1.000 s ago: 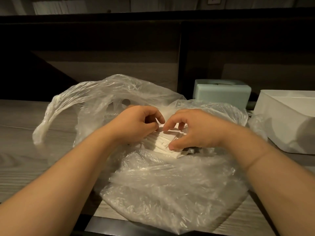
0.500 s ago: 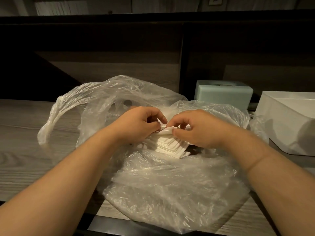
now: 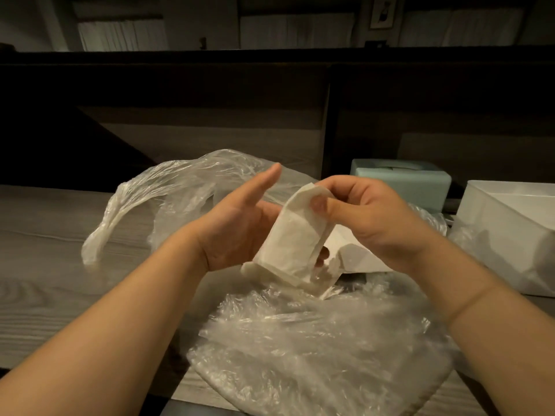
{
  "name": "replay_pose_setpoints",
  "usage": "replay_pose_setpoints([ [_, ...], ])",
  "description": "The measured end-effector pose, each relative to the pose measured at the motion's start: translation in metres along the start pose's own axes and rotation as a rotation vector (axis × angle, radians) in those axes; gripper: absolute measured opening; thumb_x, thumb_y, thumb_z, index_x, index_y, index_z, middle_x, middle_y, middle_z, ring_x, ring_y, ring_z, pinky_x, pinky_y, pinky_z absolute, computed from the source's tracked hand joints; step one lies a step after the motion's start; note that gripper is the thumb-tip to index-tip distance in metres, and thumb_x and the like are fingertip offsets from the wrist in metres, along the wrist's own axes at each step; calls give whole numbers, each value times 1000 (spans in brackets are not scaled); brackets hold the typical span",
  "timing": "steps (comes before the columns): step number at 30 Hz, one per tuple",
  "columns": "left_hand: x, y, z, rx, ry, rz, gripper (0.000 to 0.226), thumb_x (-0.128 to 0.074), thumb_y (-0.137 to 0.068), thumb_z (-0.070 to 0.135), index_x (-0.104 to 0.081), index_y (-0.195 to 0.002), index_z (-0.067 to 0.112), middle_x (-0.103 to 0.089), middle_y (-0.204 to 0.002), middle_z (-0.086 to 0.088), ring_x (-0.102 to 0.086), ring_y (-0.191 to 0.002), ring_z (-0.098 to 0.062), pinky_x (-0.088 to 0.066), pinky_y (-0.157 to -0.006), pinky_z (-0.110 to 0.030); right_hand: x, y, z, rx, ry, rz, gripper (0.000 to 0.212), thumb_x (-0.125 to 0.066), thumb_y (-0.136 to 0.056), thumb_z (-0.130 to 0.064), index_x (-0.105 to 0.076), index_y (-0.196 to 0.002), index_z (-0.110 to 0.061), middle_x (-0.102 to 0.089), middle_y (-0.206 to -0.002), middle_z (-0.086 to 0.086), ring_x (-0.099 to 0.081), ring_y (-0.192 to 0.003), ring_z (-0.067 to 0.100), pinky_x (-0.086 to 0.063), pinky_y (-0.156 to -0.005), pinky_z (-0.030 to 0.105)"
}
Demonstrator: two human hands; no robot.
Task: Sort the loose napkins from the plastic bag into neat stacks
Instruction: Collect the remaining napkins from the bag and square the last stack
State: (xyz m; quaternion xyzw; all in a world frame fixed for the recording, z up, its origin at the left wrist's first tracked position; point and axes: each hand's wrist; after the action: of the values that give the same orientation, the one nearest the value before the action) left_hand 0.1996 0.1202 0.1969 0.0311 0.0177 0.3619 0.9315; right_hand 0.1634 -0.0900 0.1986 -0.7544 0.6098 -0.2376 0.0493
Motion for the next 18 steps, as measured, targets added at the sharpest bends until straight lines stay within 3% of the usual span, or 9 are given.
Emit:
replay_pose_setpoints([
  [3, -2, 1, -2, -28, 105, -135, 68, -64, -80, 70, -78, -115, 13, -73, -115, -12, -71, -104, -28, -58, -90, -38, -3, 0, 1, -3, 10, -4, 15, -66, -96, -14, -75, -104, -22, -75, -97, -2, -70, -95, 14, -56, -81, 27],
  [6, -5, -5, -8, -29, 202, -260, 67, -74, -86, 39, -54, -141, 6, -58, -126, -29, -57, -114, -44, -47, -103, -51, -6, -1, 3, 10, 7, 42, 18, -68, -94, -11, -74, -108, -22, -75, -102, 3, -71, -97, 18, -59, -81, 29],
  [8, -9, -8, -10, -3, 210, -259, 49, -65, -91, 21, -52, -134, 2, -60, -118, -26, -57, -105, -40, -48, -100, -48, -8, -2, 5, 29, 17, 87, 16, -69, -95, -17, -74, -108, -24, -75, -100, 4, -72, -93, 20, -59, -78, 29],
  [10, -9, -10, -11, 32, 213, -214, 34, -56, -94, 16, -56, -124, 1, -66, -107, -20, -63, -94, -33, -54, -93, -45, -11, -2, 7, 50, 70, 157, 13, -67, -97, -23, -74, -106, -29, -73, -93, 3, -71, -85, 18, -60, -75, 30],
  [13, -10, -11, -11, 53, 224, -156, 34, -55, -91, 15, -58, -121, 0, -68, -104, -17, -65, -87, -31, -58, -88, -44, -13, -3, 11, 92, 231, 206, 18, -61, -101, -27, -75, -108, -35, -71, -95, -8, -68, -84, 10, -59, -78, 31],
  [15, -12, -11, -10, 49, 233, -136, 34, -54, -90, 14, -59, -120, -1, -68, -104, -17, -66, -85, -30, -59, -85, -42, -15, -2, 12, 106, 300, 196, 19, -59, -101, -29, -72, -112, -39, -67, -105, -8, -65, -86, 10, -56, -74, 23],
  [18, -15, -10, -8, 49, 289, -134, 31, -54, -90, 15, -59, -117, 0, -68, -98, -17, -64, -82, -30, -57, -81, -41, -15, -4, 13, 118, 441, 193, 25, -59, -101, -30, -68, -121, -42, -59, -104, -12, -57, -89, 1, -46, -74, 10],
])
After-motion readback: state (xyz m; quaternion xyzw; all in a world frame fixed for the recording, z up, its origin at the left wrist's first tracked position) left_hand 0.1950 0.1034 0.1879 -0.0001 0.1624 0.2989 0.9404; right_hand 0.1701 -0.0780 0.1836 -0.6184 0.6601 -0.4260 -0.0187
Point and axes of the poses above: each hand's wrist, its own y-axis away from the middle knuckle, its own x-axis out of the back of the hand, z = x × y
